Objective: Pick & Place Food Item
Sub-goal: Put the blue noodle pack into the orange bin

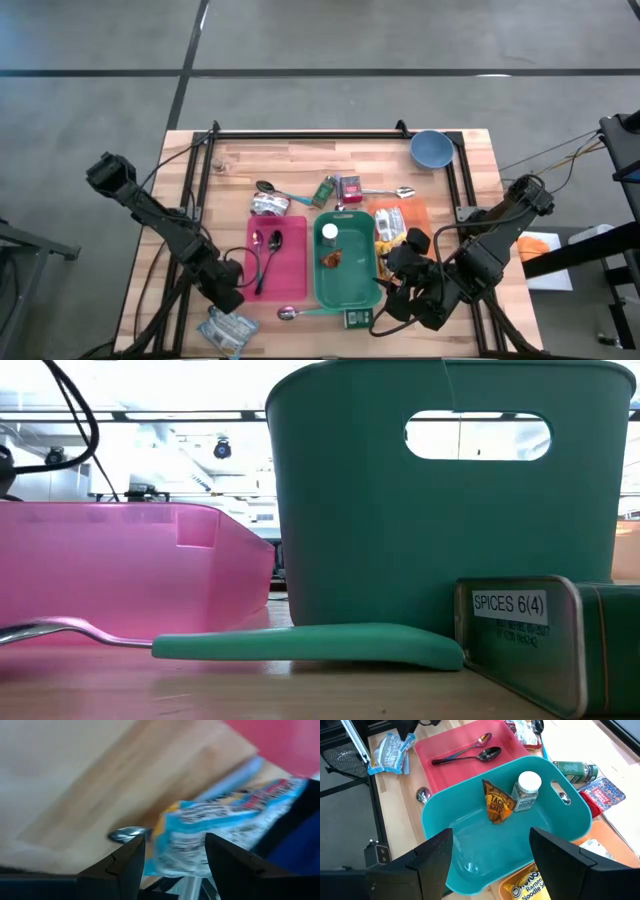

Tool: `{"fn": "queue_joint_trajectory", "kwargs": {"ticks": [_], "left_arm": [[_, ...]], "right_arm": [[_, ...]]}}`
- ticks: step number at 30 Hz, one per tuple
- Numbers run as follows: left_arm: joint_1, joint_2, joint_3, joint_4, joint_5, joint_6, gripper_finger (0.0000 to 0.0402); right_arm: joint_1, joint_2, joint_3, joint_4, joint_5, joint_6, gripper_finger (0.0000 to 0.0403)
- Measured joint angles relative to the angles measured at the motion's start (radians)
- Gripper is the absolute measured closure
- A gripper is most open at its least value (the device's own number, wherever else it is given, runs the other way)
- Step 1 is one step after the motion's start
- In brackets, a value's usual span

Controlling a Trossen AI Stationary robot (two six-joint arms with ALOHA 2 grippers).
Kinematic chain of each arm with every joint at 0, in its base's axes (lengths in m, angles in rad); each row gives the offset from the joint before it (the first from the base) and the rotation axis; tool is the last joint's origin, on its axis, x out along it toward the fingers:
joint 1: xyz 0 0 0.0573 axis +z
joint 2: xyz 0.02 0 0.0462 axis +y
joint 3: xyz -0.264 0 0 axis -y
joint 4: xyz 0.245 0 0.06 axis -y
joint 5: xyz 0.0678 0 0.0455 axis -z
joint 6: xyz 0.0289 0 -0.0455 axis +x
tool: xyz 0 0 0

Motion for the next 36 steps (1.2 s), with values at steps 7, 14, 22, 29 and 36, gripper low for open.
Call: {"fn": "queue_joint_trajectory", "kwargs": {"ticks": [7, 14, 22, 29, 36], "left_arm": [[0.000, 0.000, -0.002, 0.069, 0.004, 0.065, 0.0194], [0.000, 0.000, -0.002, 0.065, 0.008, 0.069, 0.0194], [0.000, 0.009, -0.003, 0.051, 0.008, 0.069, 0.0194], [0.000, 0.050, -0.003, 0.052, 0.008, 0.079, 0.0194], [0.001, 0.060, -0.003, 0.049, 0.008, 0.088, 0.0235]], "right_arm": [[0.000, 0.000, 0.000, 0.000, 0.000, 0.003, 0.0145], [0.000, 0.000, 0.000, -0.001, 0.000, -0.007, 0.0145], [0.000, 0.000, 0.000, -0.001, 0.000, -0.008, 0.0145], [0.000, 0.000, 0.000, -0.001, -0.001, -0.008, 0.0145], [0.000, 0.000, 0.000, -0.001, -0.001, -0.008, 0.0145]]}}
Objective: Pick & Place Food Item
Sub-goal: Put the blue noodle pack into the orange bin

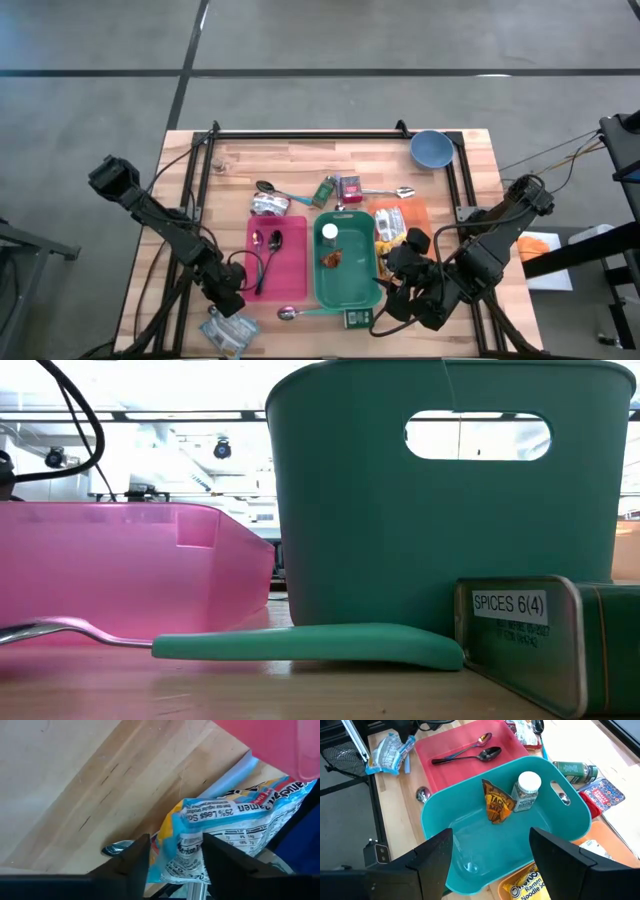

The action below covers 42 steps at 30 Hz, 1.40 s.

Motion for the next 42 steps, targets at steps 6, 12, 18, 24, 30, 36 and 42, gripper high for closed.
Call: {"fn": "queue_joint_trajectory", "kwargs": {"ticks": [6, 12, 18, 24, 30, 36, 42], "left_arm": [[0.001, 0.000, 0.000, -0.004, -0.003, -0.018, 0.0333], [0.001, -0.002, 0.000, -0.006, -0.004, -0.053, 0.0396], [0.001, -0.008, 0.003, -0.002, -0.008, -0.077, 0.0401], [0.001, -0.009, 0.045, -0.005, -0.013, -0.079, 0.0401], [0.000, -0.009, 0.130, -0.068, -0.049, -0.046, 0.0401], [0.000, -0.009, 0.239, -0.205, -0.105, -0.007, 0.0401], [0.000, -0.009, 0.351, -0.238, -0.146, 0.025, 0.0401]], "right_arm": [[0.000, 0.000, 0.000, 0.000, 0.000, 0.000, 0.0145], [0.000, -0.001, 0.000, 0.000, 0.000, 0.000, 0.0145], [0.000, -0.001, 0.000, 0.000, 0.000, 0.000, 0.0145], [0.000, -0.001, 0.000, 0.001, 0.000, 0.000, 0.0145], [0.000, -0.001, 0.000, 0.001, 0.000, 0.000, 0.0145], [-0.001, -0.001, 0.000, 0.001, 0.007, -0.022, 0.0145], [-0.003, -0.001, 0.000, 0.001, 0.031, -0.042, 0.0145]]}}
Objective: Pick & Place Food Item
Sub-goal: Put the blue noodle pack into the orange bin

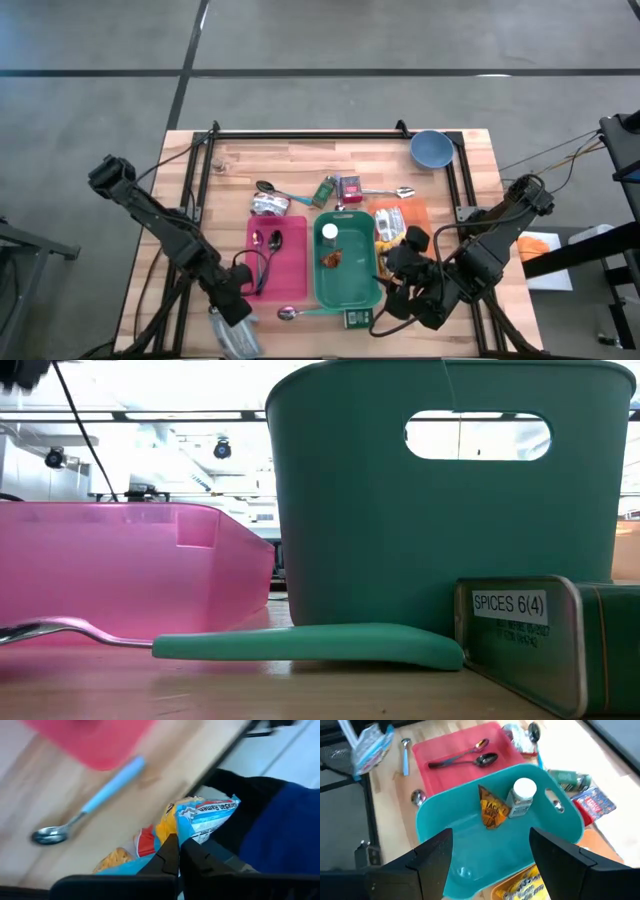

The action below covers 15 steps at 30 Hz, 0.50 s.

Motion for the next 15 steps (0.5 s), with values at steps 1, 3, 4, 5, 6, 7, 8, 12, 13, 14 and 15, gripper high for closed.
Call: {"fn": "queue_joint_trajectory", "kwargs": {"ticks": [1, 3, 4, 5, 6, 7, 8, 12, 13, 14, 15], "left_arm": [[0.000, 0.000, 0.021, -0.005, -0.010, 0.010, 0.0401], [0.000, 0.000, 0.061, -0.007, -0.036, 0.026, 0.0401], [0.000, 0.000, 0.085, -0.016, -0.058, 0.035, 0.0401], [0.000, 0.000, 0.109, -0.033, -0.087, 0.042, 0.0401], [0.000, 0.000, 0.133, -0.050, -0.120, 0.047, 0.0401], [0.000, 0.000, 0.157, -0.069, -0.158, 0.056, 0.0401], [0.003, 0.000, 0.182, -0.092, -0.202, 0.063, 0.0401], [0.034, 0.000, 0.266, -0.180, -0.427, 0.069, 0.0401], [0.050, 0.000, 0.283, -0.184, -0.484, 0.072, 0.0401], [0.066, 0.000, 0.297, -0.182, -0.537, 0.082, 0.0401], [0.082, 0.000, 0.309, -0.172, -0.585, 0.096, 0.0401]], "right_arm": [[0.000, 0.000, 0.000, 0.000, 0.012, 0.000, 0.0145], [0.000, 0.000, 0.000, 0.001, 0.040, 0.001, 0.0145], [0.000, 0.000, 0.000, 0.002, 0.056, 0.002, 0.0145], [0.000, 0.000, 0.000, 0.003, 0.070, 0.002, 0.0145], [0.000, 0.000, 0.000, 0.006, 0.086, 0.001, 0.0145], [0.000, -0.001, 0.000, 0.008, 0.099, 0.001, 0.0145], [0.000, -0.002, 0.000, 0.009, 0.114, 0.000, 0.0145], [-0.009, -0.009, 0.000, 0.015, 0.166, -0.004, 0.0145], [-0.015, -0.012, 0.000, 0.021, 0.173, -0.005, 0.0145], [-0.022, -0.015, 0.000, 0.031, 0.180, -0.007, 0.0145], [-0.027, -0.018, 0.000, 0.045, 0.183, -0.014, 0.0145]]}}
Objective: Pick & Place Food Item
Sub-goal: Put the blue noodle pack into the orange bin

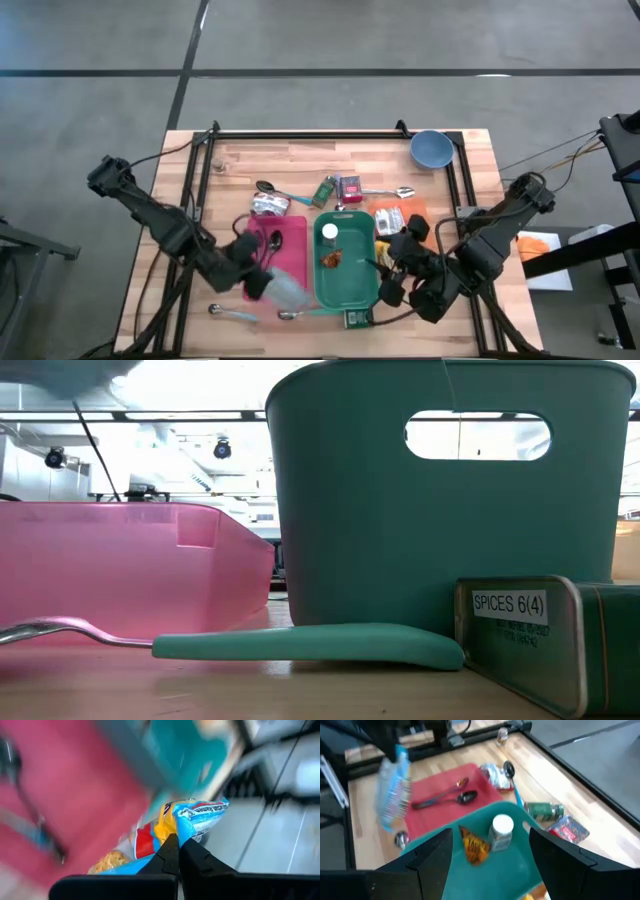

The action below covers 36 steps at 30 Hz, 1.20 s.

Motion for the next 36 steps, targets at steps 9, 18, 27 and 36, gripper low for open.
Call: {"fn": "queue_joint_trajectory", "kwargs": {"ticks": [9, 18, 27, 36], "left_arm": [[0.185, 0.000, 0.024, 0.296, -0.105, 0.309, 0.0401], [0.296, 0.000, 0.026, 0.449, -0.052, 0.503, 0.0401], [0.345, 0.000, 0.026, 0.539, 0.025, 0.572, 0.0401], [0.347, 0.000, 0.026, 0.542, 0.043, 0.579, 0.0401]], "right_arm": [[-0.057, -0.027, 0.001, 0.253, -0.040, -0.182, 0.0145], [-0.093, -0.027, 0.001, 0.262, -0.184, -0.189, 0.0145], [-0.100, -0.026, 0.001, 0.252, -0.204, -0.190, 0.0175], [-0.103, -0.037, 0.001, 0.249, -0.181, -0.247, 0.0260]]}}
